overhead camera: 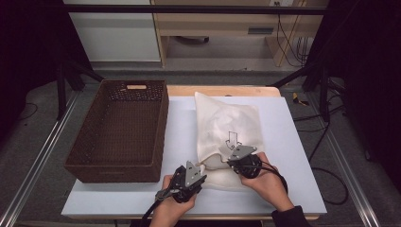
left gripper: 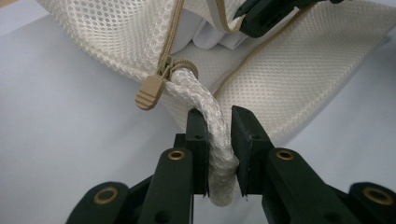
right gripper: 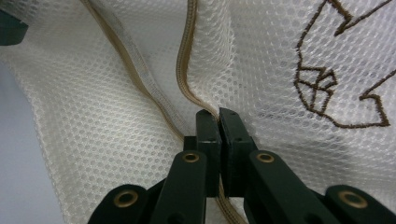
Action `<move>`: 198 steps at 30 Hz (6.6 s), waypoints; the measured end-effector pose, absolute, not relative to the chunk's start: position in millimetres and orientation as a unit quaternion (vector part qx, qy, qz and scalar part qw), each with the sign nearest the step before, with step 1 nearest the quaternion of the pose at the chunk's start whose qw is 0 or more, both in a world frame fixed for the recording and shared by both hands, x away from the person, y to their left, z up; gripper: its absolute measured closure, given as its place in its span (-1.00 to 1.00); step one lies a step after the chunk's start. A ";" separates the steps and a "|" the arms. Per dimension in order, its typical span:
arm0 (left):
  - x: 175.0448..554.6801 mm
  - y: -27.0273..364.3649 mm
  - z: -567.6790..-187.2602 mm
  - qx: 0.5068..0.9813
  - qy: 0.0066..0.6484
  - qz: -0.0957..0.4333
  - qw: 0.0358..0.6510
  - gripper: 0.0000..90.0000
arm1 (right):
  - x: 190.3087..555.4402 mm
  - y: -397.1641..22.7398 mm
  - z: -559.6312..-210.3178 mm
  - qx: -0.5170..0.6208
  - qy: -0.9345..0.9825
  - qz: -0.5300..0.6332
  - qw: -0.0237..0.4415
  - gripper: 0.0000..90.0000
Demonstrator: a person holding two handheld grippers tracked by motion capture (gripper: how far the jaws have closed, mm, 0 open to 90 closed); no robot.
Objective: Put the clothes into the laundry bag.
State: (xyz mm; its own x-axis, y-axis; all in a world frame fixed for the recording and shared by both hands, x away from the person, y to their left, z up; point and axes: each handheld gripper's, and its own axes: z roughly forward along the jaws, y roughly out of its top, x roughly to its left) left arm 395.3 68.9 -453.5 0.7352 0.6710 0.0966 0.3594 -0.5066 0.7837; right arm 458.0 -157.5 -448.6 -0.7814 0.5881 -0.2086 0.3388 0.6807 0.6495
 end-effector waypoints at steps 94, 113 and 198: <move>384.2 112.4 -414.7 0.773 0.322 0.208 0.506 -0.70 | 431.0 -205.2 -421.7 0.364 0.786 0.396 0.306 -0.89; 393.3 158.6 -381.7 0.731 0.354 0.232 0.534 -0.77 | 432.8 -218.7 -420.6 0.389 0.767 0.402 0.314 -0.90; 404.9 361.7 -364.4 0.600 0.526 0.365 0.480 -0.89 | 437.2 -297.0 -446.1 0.495 0.739 0.359 0.284 -0.87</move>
